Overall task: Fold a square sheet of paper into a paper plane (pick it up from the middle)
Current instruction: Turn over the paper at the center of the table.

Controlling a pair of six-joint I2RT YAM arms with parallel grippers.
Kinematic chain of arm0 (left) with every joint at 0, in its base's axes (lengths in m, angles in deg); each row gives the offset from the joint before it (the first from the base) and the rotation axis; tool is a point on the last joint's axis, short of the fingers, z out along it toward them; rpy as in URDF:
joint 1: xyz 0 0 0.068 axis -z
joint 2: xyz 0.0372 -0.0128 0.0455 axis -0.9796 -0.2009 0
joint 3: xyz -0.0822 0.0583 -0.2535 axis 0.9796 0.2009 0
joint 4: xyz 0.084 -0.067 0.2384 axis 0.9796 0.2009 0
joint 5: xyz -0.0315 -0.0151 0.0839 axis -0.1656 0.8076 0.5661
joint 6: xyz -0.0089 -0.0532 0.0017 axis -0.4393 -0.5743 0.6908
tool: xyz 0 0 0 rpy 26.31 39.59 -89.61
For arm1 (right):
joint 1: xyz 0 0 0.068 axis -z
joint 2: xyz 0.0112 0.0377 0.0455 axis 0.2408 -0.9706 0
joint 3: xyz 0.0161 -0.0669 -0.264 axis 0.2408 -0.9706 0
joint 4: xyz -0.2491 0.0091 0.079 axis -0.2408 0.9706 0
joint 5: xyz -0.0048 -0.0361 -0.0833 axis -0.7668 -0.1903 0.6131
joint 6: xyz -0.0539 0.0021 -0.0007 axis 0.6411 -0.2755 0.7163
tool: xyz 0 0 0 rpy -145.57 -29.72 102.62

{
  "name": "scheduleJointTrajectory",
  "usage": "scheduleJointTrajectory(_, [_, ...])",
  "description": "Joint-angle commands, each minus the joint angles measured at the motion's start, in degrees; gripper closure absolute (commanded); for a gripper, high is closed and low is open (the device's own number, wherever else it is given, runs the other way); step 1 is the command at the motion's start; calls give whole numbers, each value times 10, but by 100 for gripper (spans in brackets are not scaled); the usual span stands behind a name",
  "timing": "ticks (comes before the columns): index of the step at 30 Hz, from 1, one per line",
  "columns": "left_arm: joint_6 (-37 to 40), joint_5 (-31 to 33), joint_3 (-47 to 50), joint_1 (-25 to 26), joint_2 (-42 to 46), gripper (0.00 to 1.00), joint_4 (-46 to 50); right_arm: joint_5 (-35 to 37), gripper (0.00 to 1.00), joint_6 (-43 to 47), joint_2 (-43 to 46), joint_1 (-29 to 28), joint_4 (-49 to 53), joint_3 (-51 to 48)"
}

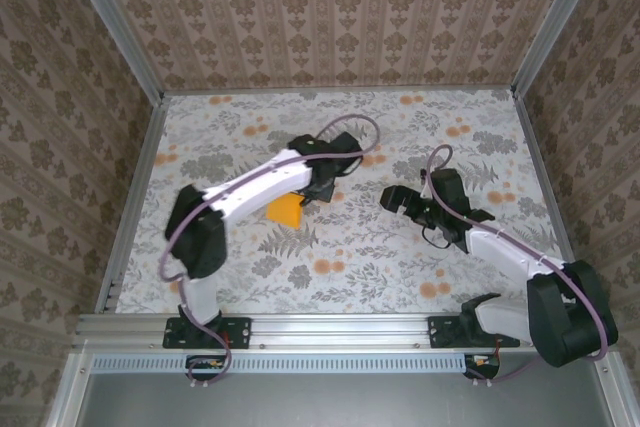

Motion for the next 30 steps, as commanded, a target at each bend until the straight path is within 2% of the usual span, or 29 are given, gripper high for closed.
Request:
scheduleJointTrajectory(1, [-10, 108, -81, 23, -75, 92, 125, 49, 0, -11, 17, 3, -3, -14])
scheduleJointTrajectory(5, [-12, 115, -154, 39, -158, 92, 149, 95, 0, -19, 38, 8, 17, -21])
scheduleJointTrajectory(10, [-7, 28, -161, 40, -197, 92, 94, 155, 0, -25, 72, 14, 40, -34])
scheduleJointTrajectory(16, [-5, -48, -165, 39, -213, 90, 48, 173, 0, -25, 105, 22, 53, -43])
scheduleJointTrajectory(27, [-10, -170, -166, 21, -197, 68, -9, 174, 0, -28, 102, 24, 51, -45])
scheduleJointTrajectory(30, [-8, -254, -156, 8, -161, 62, -54, 174, 0, -27, 100, 24, 46, -47])
